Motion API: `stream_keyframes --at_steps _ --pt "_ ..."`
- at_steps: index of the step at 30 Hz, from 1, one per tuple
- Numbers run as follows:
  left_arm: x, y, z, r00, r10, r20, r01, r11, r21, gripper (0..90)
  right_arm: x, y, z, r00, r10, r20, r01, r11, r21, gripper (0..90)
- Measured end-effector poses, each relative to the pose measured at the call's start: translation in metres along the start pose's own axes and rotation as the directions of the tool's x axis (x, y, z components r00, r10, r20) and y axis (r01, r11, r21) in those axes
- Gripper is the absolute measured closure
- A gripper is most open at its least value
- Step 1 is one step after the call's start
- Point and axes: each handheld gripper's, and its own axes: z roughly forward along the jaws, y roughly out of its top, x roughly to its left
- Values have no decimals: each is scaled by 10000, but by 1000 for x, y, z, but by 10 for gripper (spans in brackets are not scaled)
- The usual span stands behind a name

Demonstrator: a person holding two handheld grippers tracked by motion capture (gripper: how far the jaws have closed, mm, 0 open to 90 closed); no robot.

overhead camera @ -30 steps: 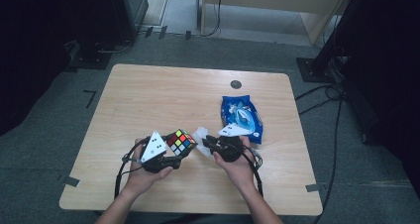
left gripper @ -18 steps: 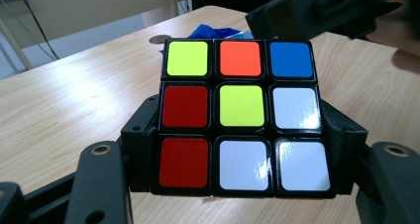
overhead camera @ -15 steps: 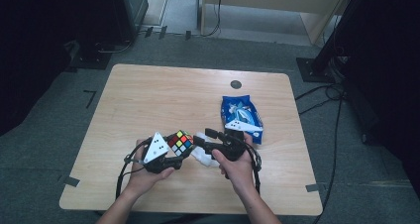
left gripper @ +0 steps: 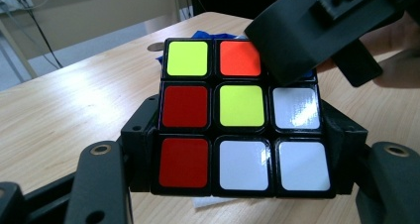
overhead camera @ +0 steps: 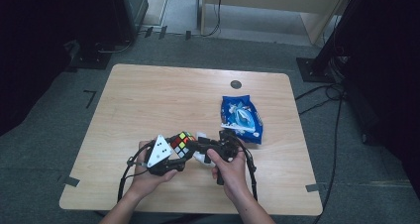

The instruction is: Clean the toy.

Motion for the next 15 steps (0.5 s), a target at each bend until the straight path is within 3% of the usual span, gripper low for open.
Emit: stream_keyframes --at_steps 3,7,9,11,13,14,15 --pt "-1 0 0 10000 54 -25 -54 10000 8 339 -1 -1 2 9998 190 35 -190 9998 76 319" --pt "-2 0 0 10000 78 -31 -78 10000 6 339 -6 -1 -1 9975 624 -330 -628 9980 -107 344" --pt "-3 1 2 9999 122 -27 -122 9998 164 338 -4 -1 -2 9990 406 -179 -407 9991 -82 344" --pt "-4 0 4 9999 138 -89 -134 9993 336 338 1 -2 -2 9989 -346 303 350 9993 -120 345" --pt "-4 0 5 9999 65 -130 -59 9989 464 337 10 -3 -1 9799 -1649 1120 1667 9860 -67 347" --pt "-4 0 6 9999 -18 -139 25 9989 467 336 17 -4 0 9629 -2223 1531 2241 9745 55 349" --pt "-4 0 6 9999 -70 -111 75 9988 482 335 22 -5 1 9399 -2843 1890 2867 9579 150 349"
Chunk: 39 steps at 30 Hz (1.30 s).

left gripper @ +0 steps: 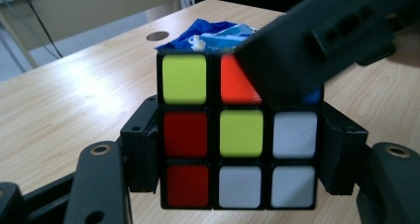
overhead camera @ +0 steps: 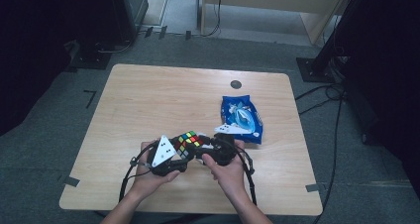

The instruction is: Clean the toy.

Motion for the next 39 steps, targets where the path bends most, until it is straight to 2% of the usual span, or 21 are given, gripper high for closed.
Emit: stream_keyframes --at_steps 1,2,3,5,7,8,10,12,14,17,19,21,24,27,29,31,34,37,39 --pt "0 0 0 10000 -22 15 22 10000 9 334 8 0 0 9966 -701 424 701 9975 8 350" --pt "0 1 0 10000 -29 51 29 10000 49 332 12 0 0 9917 -1104 663 1103 9939 61 350" --pt "-1 1 0 10000 -46 56 45 9999 91 329 17 0 0 9816 -1639 978 1636 9865 109 351" --pt "-1 1 1 10000 -60 40 59 9999 143 326 27 -1 1 9548 -2583 1469 2573 9660 260 351" --pt "-1 1 0 10000 11 -5 -11 9999 132 328 31 -2 3 9387 -2993 1709 2973 9540 376 350" --pt "0 1 -1 10000 30 -49 -29 10000 91 331 31 -1 3 9400 -2984 1652 2963 9543 375 349" --pt "2 2 -3 9999 -118 42 118 9999 -39 336 28 0 2 9498 -2822 1353 2813 9593 259 342" --pt "8 2 -5 9992 -397 0 397 9992 -83 338 21 4 -4 9689 -2382 672 2398 9707 -165 339" --pt "16 2 -8 9970 -774 -63 773 9969 -167 339 15 8 -11 9788 -2027 307 2042 9772 -583 324" --pt "33 1 -15 9860 -1662 -160 1653 9851 -470 339 6 12 -21 9825 -1832 350 1859 9767 -1074 342" --pt "43 1 -21 9767 -2133 -226 2114 9751 -670 339 -1 10 -21 9849 -1731 -5 1719 9786 -1130 356" --pt "49 1 -25 9689 -2465 -227 2438 9660 -866 340 -3 5 -13 9818 -1882 -264 1854 9789 -860 348" --pt "49 2 -26 9665 -2558 -223 2526 9628 -959 339 0 -5 4 9731 -2230 -574 2217 9747 -287 327" --pt "43 4 -24 9676 -2520 -128 2496 9634 -980 340 8 -13 16 9661 -2517 -573 2515 9678 -117 325" --pt "41 5 -23 9707 -2400 -98 2380 9667 -943 340 14 -18 23 9568 -2898 -246 2897 9571 -74 324" --pt "38 5 -23 9711 -2388 -11 2376 9667 -945 340 17 -20 25 9519 -3062 143 3063 9519 -112 329" --pt "34 6 -21 9711 -2383 130 2385 9668 -914 340 19 -23 26 9526 -3019 367 3031 9524 -329 336" --pt "32 7 -20 9723 -2331 148 2334 9680 -922 339 20 -25 26 9450 -3205 650 3240 9447 -516 343" --pt "32 7 -20 9717 -2354 218 2364 9675 -898 339 20 -26 25 9391 -3372 667 3411 9380 -610 344"
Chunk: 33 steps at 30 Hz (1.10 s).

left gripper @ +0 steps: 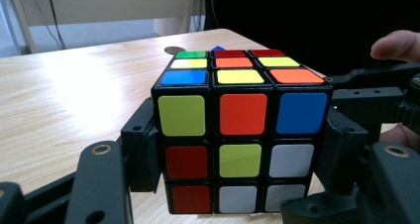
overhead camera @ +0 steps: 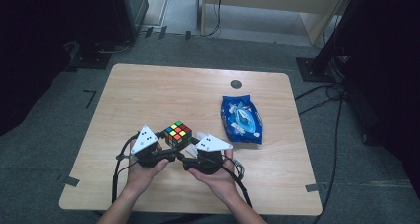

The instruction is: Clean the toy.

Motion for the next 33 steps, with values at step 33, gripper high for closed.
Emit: stream_keyframes --at_steps 33 --pt "20 5 -11 9993 -172 -339 175 9998 83 337 -56 -35 12 9845 -1570 781 1275 9469 2952 418"
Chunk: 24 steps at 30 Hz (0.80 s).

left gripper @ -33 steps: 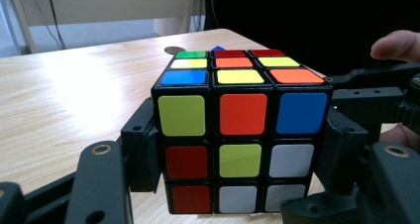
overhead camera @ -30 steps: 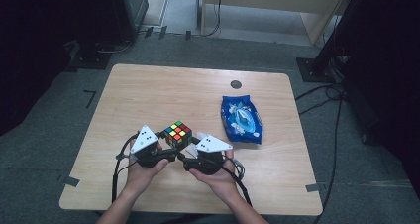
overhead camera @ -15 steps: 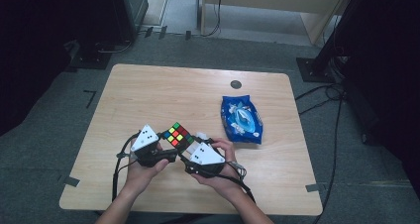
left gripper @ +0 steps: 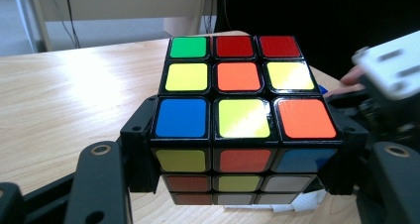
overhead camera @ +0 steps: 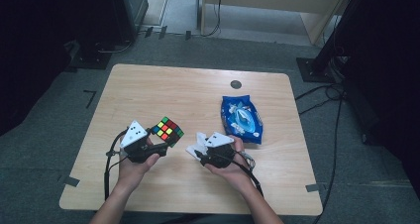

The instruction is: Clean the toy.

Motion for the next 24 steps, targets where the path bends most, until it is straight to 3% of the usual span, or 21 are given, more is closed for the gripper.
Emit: stream_keyframes --at_steps 4,9,16,20,24 --pt "-2 -1 2 9999 119 43 -119 9999 80 337 -2 -6 10 9999 128 113 -135 9976 678 442" --pt "-2 -2 3 9999 146 32 -146 9998 124 337 -9 -9 12 9962 824 -274 -801 9940 744 510" --pt "-5 -3 4 9996 266 102 -268 9995 188 337 -17 -12 10 9891 1465 -107 -1457 9876 578 725" --pt "-7 -4 6 9992 370 114 -373 9989 275 337 -18 -12 9 9847 1731 -202 -1717 9835 576 850" --pt "-9 -6 9 9983 577 79 -580 9974 418 337 -17 -10 6 9839 1780 -163 -1769 9827 556 870"
